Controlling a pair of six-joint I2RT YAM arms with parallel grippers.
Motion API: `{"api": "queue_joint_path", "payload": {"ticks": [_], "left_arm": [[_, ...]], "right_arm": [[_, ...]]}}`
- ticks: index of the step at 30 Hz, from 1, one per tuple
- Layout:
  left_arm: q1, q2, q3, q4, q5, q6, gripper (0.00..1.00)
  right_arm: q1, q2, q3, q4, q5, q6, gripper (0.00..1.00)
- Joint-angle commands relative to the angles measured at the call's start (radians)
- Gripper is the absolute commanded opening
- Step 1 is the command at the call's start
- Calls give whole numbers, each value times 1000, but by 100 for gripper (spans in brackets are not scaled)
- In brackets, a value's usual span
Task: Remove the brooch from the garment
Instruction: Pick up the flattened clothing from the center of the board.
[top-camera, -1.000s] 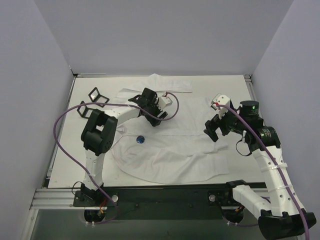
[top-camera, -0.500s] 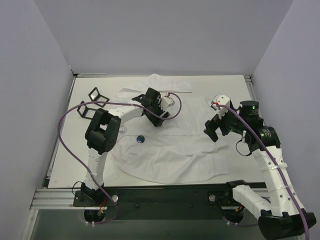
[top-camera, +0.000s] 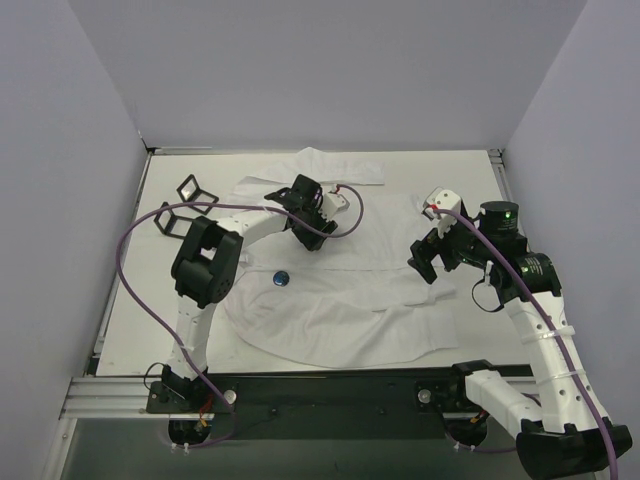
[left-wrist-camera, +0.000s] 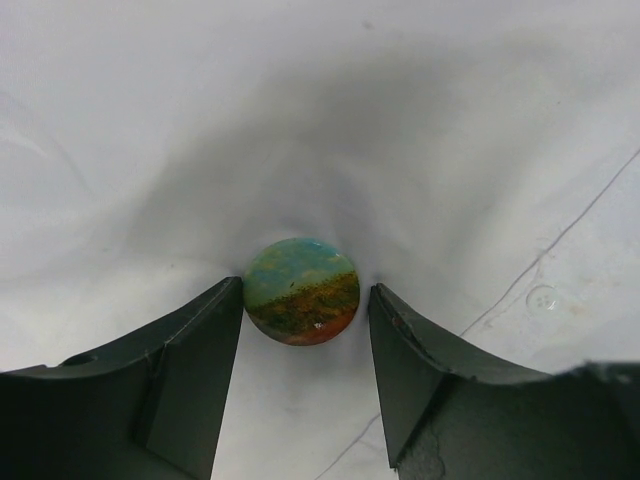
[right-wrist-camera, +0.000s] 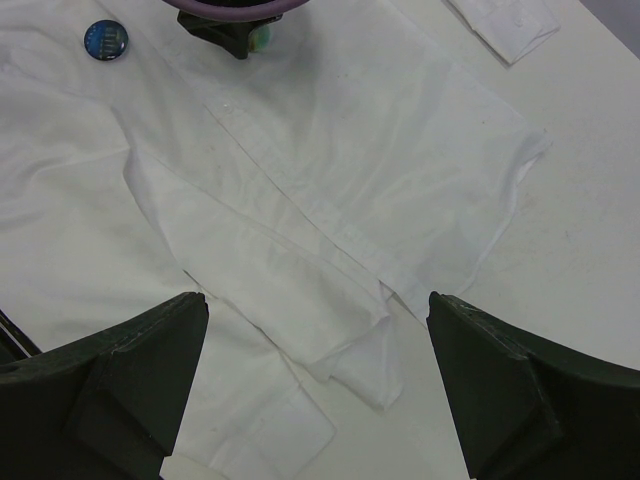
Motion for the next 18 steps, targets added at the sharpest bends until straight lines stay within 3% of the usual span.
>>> {"api": "queue_joint_path", "payload": {"ticks": [1, 18], "left_arm": [[0, 11, 44, -23, -12, -7, 63], [12, -67, 24, -17, 133, -44, 63]], "right_arm": [[-5, -14, -11, 17, -25, -8, 98], [-1, 7, -4, 16, -61, -2, 98]]}}
